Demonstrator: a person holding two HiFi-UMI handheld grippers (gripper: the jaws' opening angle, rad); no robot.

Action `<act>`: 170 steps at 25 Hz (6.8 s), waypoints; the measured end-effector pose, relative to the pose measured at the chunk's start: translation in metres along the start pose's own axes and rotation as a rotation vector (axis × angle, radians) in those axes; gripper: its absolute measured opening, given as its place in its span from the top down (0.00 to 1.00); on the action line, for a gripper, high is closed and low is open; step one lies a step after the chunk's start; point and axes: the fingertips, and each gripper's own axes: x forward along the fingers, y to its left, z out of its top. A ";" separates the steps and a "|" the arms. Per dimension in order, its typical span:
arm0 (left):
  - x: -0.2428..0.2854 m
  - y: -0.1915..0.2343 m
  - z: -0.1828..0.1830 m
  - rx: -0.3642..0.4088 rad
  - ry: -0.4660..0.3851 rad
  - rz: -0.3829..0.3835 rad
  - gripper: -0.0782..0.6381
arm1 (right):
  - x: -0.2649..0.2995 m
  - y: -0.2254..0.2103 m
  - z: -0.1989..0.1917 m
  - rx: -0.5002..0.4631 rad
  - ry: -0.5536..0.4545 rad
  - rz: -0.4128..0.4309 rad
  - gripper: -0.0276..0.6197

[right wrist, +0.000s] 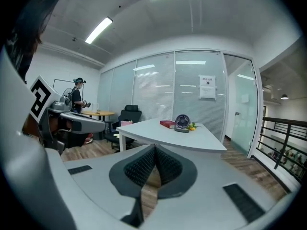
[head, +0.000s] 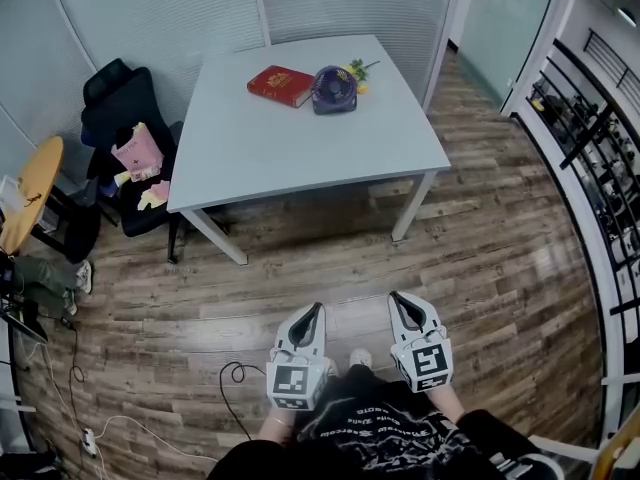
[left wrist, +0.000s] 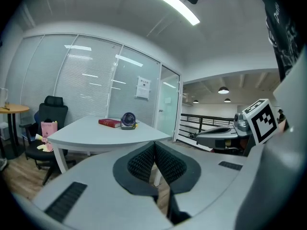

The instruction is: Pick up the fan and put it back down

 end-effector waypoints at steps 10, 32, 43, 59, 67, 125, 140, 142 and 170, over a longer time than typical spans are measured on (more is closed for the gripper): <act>-0.007 -0.009 0.002 -0.067 -0.009 -0.133 0.54 | -0.002 0.014 0.003 0.018 -0.023 0.021 0.68; -0.026 0.000 -0.014 -0.057 0.078 -0.318 0.38 | 0.006 0.052 -0.002 0.027 0.031 -0.014 0.50; 0.017 0.014 -0.016 -0.041 0.073 -0.252 0.38 | 0.047 0.024 -0.013 -0.015 0.076 0.031 0.50; 0.173 0.048 0.023 -0.047 0.108 -0.096 0.38 | 0.175 -0.103 0.015 -0.007 0.073 0.121 0.51; 0.246 0.052 0.034 -0.049 0.093 -0.008 0.38 | 0.227 -0.167 0.030 -0.028 0.060 0.172 0.52; 0.557 0.310 0.089 0.045 0.233 -0.006 0.39 | 0.546 -0.296 0.094 0.049 0.166 -0.081 0.56; 0.609 0.331 0.095 0.010 0.265 0.114 0.39 | 0.599 -0.345 0.099 -0.075 0.235 0.009 0.59; 0.615 0.336 0.094 0.017 0.283 0.133 0.39 | 0.609 -0.354 0.093 -0.067 0.266 0.032 0.59; 0.707 0.374 0.049 -0.096 0.414 0.175 0.39 | 0.715 -0.388 0.049 -0.101 0.358 0.173 0.59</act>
